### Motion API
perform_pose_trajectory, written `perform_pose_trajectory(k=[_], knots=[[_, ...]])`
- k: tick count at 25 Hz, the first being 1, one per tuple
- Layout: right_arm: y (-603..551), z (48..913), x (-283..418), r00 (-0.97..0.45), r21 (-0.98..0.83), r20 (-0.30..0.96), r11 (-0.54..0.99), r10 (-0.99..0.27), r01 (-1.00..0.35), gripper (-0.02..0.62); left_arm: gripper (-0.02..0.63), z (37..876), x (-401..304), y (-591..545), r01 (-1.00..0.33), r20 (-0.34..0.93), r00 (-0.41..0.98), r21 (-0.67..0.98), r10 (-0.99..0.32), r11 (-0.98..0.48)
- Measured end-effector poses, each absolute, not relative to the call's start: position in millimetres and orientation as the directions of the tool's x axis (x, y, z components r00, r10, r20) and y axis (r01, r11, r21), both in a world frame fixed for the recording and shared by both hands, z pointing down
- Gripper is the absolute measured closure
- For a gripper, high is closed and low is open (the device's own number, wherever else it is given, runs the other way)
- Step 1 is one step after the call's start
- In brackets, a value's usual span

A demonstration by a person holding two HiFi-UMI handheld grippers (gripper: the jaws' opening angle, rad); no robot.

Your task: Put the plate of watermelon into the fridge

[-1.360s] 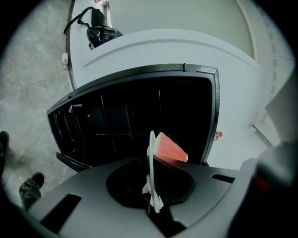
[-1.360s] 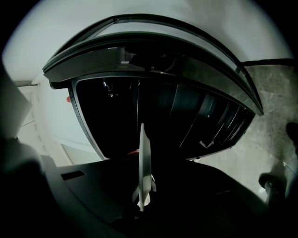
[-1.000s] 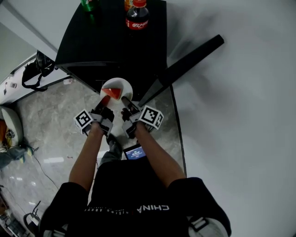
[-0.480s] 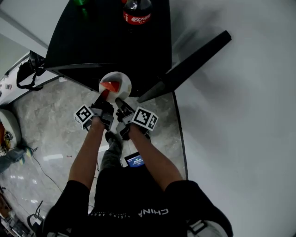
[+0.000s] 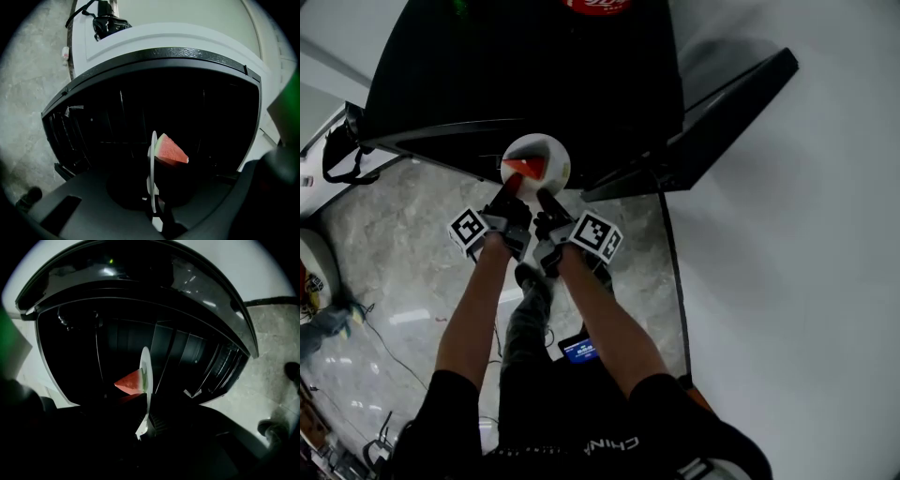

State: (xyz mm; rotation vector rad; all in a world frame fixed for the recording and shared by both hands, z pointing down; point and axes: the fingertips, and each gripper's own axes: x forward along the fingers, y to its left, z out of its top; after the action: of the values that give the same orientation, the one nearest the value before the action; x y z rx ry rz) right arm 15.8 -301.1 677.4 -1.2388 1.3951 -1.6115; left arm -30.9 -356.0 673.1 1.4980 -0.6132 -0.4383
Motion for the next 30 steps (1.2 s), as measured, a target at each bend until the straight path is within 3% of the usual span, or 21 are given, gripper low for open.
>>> perform_pose_trajectory(k=[15, 22, 30], knots=[[-339, 717, 28, -0.188, -0.984, 0.161, -0.173, -0.969, 0.053, 0.571, 0.574, 705, -16, -397, -0.1, 0.042, 0.815, 0.993, -0.578, -0.07], [-348, 725, 32, -0.148, -0.977, 0.18, -0.195, -0.972, 0.088, 0.571, 0.482, 699, -8, -401, -0.117, 0.023, 0.848, 0.983, -0.53, -0.144], [-367, 731, 46, -0.119, -0.977, 0.188, -0.198, -0.975, 0.076, 0.571, 0.479, 704, -2, -378, -0.128, 0.038, 0.898, 0.976, -0.438, -0.177]])
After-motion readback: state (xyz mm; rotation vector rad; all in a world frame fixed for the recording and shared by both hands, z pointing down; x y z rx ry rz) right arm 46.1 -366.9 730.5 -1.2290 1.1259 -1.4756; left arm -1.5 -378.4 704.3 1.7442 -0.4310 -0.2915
